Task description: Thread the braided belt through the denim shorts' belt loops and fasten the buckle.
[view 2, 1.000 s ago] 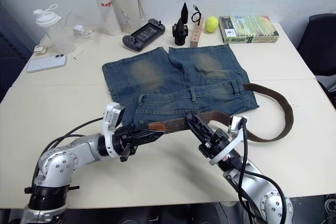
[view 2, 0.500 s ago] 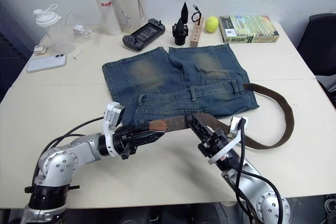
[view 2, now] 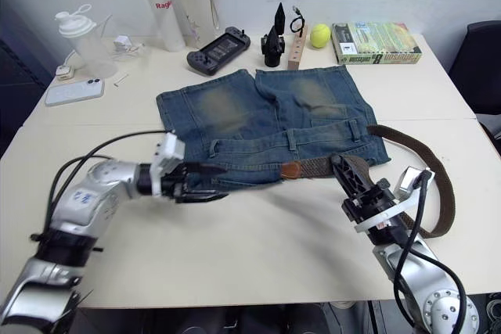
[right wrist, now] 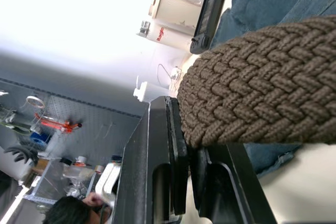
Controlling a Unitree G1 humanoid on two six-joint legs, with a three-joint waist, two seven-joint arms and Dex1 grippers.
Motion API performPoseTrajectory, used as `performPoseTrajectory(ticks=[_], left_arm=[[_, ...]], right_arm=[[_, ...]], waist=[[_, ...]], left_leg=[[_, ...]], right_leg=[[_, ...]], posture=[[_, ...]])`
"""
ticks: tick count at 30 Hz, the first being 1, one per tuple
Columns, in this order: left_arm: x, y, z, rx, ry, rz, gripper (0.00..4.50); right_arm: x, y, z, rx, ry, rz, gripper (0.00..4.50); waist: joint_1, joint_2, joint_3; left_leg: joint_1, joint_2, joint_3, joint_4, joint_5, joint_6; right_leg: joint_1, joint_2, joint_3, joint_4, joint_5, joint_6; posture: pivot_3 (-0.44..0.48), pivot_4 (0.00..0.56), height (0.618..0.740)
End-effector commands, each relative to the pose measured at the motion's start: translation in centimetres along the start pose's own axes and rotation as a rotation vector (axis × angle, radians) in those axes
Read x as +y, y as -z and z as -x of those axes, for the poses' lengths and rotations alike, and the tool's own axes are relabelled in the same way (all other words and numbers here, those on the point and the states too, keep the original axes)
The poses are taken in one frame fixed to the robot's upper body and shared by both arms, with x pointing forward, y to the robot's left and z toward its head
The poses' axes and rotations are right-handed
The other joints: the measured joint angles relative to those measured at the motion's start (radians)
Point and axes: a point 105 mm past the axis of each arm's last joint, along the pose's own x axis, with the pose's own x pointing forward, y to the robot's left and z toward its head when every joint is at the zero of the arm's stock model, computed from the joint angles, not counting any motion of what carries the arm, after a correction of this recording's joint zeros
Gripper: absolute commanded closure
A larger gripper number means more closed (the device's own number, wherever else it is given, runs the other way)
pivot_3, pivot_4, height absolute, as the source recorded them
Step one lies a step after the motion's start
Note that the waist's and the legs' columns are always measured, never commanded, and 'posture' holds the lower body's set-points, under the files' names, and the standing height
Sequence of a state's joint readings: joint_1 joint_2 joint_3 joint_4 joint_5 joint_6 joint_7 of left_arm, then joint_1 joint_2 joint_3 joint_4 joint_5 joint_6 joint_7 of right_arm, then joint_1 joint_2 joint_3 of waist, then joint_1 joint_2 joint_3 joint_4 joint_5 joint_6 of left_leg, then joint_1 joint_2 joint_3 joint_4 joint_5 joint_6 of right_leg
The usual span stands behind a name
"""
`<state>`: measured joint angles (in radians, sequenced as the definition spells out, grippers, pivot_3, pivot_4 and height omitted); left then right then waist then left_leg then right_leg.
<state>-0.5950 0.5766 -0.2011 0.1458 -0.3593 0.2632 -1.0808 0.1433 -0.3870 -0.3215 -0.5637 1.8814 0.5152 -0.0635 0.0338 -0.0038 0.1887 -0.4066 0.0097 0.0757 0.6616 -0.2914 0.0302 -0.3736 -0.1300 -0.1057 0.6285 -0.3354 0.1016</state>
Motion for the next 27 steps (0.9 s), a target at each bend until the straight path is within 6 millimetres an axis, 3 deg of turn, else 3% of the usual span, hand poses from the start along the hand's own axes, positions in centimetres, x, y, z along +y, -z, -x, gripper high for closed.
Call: performPoseTrajectory(ticks=[1,4,8,11,15,17,21,27], left_arm=[[0.8,1.8,-2.4,0.135,-0.012,-0.217,1.07],[1.4,3.3,-3.6,0.232,-0.007,-0.332,1.07],[2.8,3.6,-3.9,0.278,-0.076,-0.414,1.07],[3.0,3.1,-3.8,0.259,-0.091,-0.461,1.86],[2.8,2.7,-3.4,0.242,-0.099,-0.488,3.65],[2.6,2.6,-3.1,0.241,-0.095,-0.504,4.27],[2.3,1.9,-0.4,0.218,-0.139,-0.485,4.28],[-0.5,3.8,7.3,0.336,-0.197,-0.404,4.28]], right_arm=[[0.9,-1.0,0.4,-0.026,-0.032,0.011,4.5],[1.3,-1.2,0.3,-0.032,-0.042,0.02,4.5],[1.7,-1.3,0.3,-0.04,-0.048,0.033,4.5],[1.7,-1.3,0.3,-0.044,-0.045,0.039,4.5],[1.5,-1.3,0.2,-0.047,-0.036,0.039,4.5],[1.5,-1.3,0.2,-0.045,-0.033,0.042,4.5],[1.4,-1.5,0.3,-0.045,-0.022,0.055,4.5],[2.0,-3.0,0.3,-0.051,0.006,0.126,4.5]], waist=[[-0.008,0.0,0.0],[-0.014,0.0,0.0],[-0.01,-0.001,0.0],[-0.009,-0.001,0.0],[-0.01,-0.001,0.0],[-0.01,-0.001,0.0],[-0.023,-0.001,0.0],[-0.058,0.0,0.0]], left_leg=[[0.0,0.0,0.001,0.0,0.0,0.001],[0.0,0.001,0.005,0.0,0.0,0.001],[0.001,0.001,0.006,0.001,0.001,0.002],[0.002,0.001,0.005,0.001,0.001,0.003],[0.002,0.001,0.005,0.001,0.001,0.003],[0.001,0.001,0.005,0.001,0.001,0.003],[0.001,0.002,0.005,0.001,0.001,0.003],[0.002,0.003,0.005,-0.002,0.001,0.002]], right_leg=[[0.0,0.0,-0.001,0.001,0.0,0.001],[-0.001,0.002,-0.003,0.001,0.001,0.002],[-0.001,0.0,-0.002,0.0,0.001,0.002],[-0.001,-0.001,0.0,0.001,0.001,0.003],[-0.001,-0.001,0.002,0.0,0.001,0.003],[-0.001,-0.001,0.002,0.001,0.001,0.003],[-0.001,0.0,0.002,0.002,0.001,0.002],[-0.002,0.0,0.003,0.001,0.001,0.002]], posture=[[0.0,0.15,0.724],[0.0,0.15,0.724],[0.0,0.15,0.724],[0.0,0.15,0.724],[0.0,0.15,0.724],[0.0,0.15,0.724],[0.0,0.15,0.724],[0.0,0.15,0.724]])
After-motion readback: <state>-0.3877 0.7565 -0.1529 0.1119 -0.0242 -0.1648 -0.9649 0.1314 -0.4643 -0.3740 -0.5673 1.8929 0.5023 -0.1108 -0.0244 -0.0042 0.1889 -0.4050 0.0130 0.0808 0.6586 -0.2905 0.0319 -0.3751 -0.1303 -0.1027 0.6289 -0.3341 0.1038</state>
